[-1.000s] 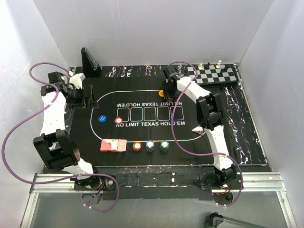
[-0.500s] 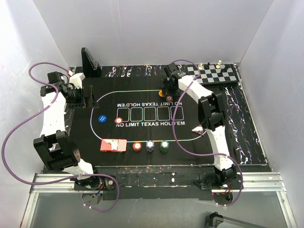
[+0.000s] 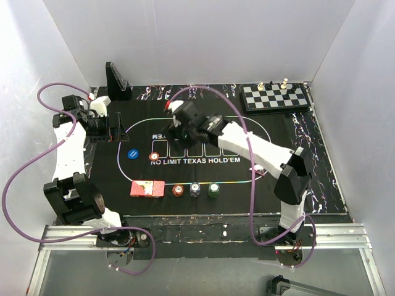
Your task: Distribute texas hold em gaming equipment
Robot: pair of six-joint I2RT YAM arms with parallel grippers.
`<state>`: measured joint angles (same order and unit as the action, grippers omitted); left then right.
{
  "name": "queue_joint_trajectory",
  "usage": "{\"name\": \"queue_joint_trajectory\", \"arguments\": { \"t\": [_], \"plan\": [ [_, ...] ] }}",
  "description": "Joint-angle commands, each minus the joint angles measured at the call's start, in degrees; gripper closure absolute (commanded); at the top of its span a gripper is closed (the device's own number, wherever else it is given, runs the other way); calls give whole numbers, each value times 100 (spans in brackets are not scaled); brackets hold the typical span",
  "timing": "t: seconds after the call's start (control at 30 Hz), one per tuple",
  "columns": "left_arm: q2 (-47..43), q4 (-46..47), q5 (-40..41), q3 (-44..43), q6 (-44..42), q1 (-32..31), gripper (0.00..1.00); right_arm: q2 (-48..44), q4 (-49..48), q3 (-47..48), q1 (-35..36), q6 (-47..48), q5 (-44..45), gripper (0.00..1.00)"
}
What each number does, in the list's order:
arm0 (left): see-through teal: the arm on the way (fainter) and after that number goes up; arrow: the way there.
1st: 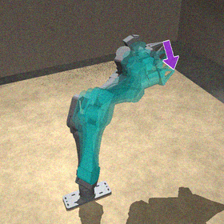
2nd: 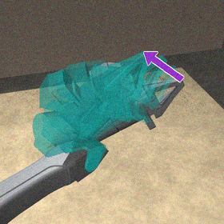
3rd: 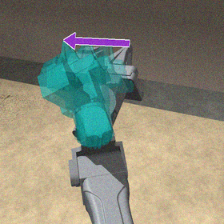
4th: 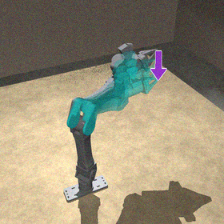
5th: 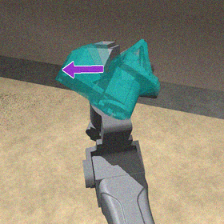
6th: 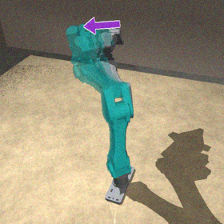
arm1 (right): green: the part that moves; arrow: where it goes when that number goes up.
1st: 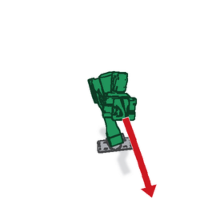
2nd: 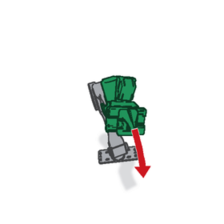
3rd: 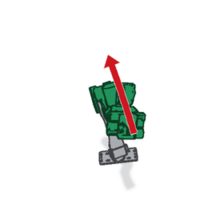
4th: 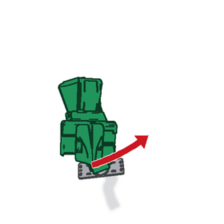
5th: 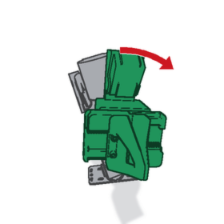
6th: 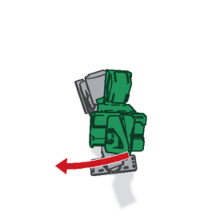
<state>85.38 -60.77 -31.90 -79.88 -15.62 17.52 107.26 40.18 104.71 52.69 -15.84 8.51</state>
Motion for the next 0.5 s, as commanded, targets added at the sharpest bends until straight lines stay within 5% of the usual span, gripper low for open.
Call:
{"name": "queue_joint_trajectory", "arguments": {
  "t": [0.0, 0.47],
  "plan": [
    [-268, 83, -132, -72, 41, 23, 2, 119, -98, -635, 408, 274, -772, 11],
    [-347, 110, -123, -72, 68, 32, 2, 699, -310, -978, 1112, 230, -1273, 8]
  ]
}}
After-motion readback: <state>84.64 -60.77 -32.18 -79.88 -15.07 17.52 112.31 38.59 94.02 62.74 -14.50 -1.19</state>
